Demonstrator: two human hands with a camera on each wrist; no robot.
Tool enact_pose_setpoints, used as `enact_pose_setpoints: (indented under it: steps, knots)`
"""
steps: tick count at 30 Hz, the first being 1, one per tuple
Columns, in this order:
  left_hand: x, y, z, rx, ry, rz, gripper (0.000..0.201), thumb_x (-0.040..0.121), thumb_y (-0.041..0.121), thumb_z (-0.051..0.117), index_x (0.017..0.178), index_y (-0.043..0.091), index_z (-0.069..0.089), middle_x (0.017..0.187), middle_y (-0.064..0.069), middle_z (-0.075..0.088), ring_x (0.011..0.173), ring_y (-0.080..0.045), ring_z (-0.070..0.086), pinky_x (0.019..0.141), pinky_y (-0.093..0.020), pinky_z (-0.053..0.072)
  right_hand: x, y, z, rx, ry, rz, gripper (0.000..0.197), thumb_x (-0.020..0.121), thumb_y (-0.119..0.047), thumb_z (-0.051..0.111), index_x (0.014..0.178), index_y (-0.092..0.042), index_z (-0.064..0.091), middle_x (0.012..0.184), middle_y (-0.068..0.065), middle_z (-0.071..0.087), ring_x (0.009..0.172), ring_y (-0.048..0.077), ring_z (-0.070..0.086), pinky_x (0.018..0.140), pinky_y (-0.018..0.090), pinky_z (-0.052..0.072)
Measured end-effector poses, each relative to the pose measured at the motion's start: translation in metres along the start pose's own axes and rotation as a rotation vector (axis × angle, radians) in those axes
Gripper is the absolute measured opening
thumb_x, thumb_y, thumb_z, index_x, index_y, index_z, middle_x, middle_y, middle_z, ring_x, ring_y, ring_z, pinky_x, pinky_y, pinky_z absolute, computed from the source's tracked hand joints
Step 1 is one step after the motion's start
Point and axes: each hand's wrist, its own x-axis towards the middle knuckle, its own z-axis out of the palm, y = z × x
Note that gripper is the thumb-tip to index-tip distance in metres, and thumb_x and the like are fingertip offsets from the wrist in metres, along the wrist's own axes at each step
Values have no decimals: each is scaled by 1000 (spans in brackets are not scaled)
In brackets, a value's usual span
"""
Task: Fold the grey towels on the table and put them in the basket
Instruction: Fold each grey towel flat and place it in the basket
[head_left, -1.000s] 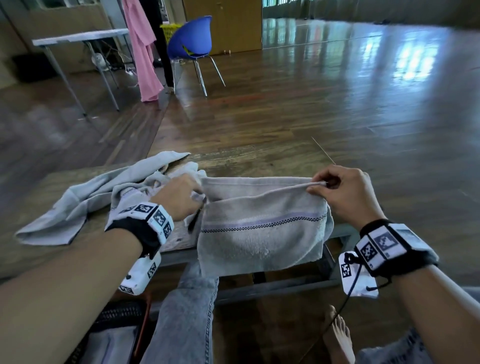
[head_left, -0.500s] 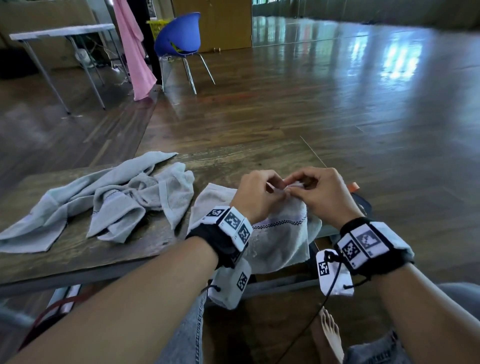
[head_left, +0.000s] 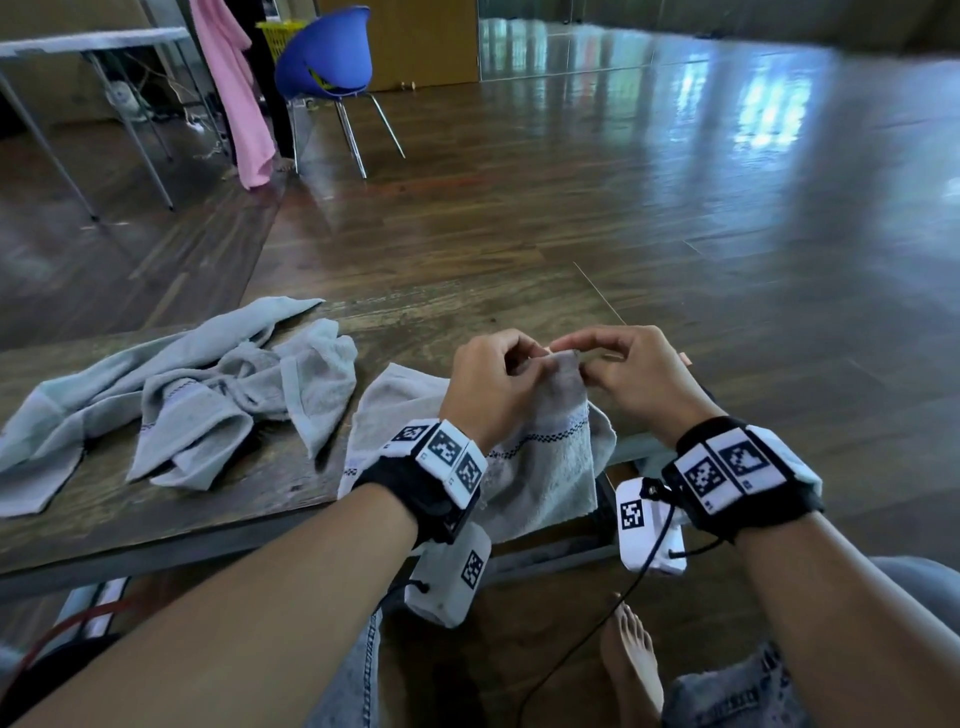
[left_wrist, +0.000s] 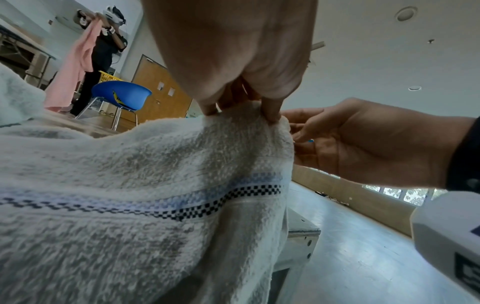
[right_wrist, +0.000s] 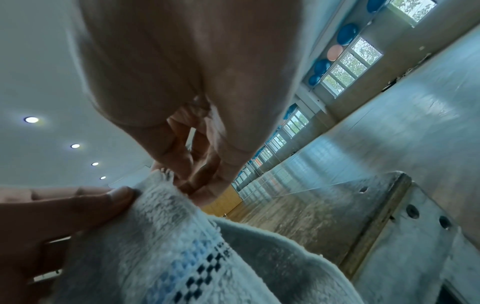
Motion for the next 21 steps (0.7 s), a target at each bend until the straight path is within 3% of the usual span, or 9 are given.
enact_pose_setpoints:
  steps: [3,5,8,11,14,17,19,21]
  knots:
    - [2,-1,-1,26,35,-5,14,82,27,74,79,14,72,69,2,69,66,-14,63,64,-31,52,-1,-1,0,-1,-25,-23,26,93,-4,67,99,-26,79,95,-11,78,92,5,73,83,23,59]
    - [3,-2,-2,52,35,-3,13,82,27,74,79,15,72,66,6,65,62,-7,57,62,-25,49,-1,-1,2,20,-21,-34,30,91,2,67,106,-22,77,99,-4,78,95,16,74,90,32,59]
    - [3,-2,-2,59,28,-8,12,82,25,75,80,14,72,64,7,63,60,-6,54,61,-25,48,-1,-1,3,65,-17,-14,32,89,3,69,113,-17,72,99,4,77,95,28,73,93,44,58]
    - [4,-3,-2,79,25,-3,11,82,25,74,80,14,72,63,8,62,58,-5,53,59,-22,47,-1,-1,2,108,-22,1,30,88,-2,70,114,-18,72,98,3,77,96,25,74,94,47,57]
    - [6,-5,0,79,22,-11,12,82,27,75,80,15,71,63,10,61,57,-1,53,57,-16,43,-1,-1,2,96,-15,-19,28,85,-14,78,112,-22,72,96,0,76,93,15,74,91,34,59]
    - [7,-7,0,136,-7,0,20,81,32,77,77,15,68,75,6,62,65,-3,54,62,-15,41,-1,0,3,2,15,-66,28,83,-12,80,105,-28,72,90,-7,73,82,2,70,80,14,55]
    - [7,-9,-1,212,-35,62,24,82,34,77,77,12,68,91,-2,60,79,-10,56,71,-19,42,-1,0,3,-39,22,-91,28,84,-7,78,102,-28,71,92,-7,72,82,2,67,78,11,53]
    - [7,-10,-4,270,-83,162,27,84,31,76,78,5,71,101,-7,61,88,-16,58,79,-24,46,-1,0,3,-62,18,-101,26,86,-6,75,103,-25,72,94,-4,73,86,7,68,81,14,54]
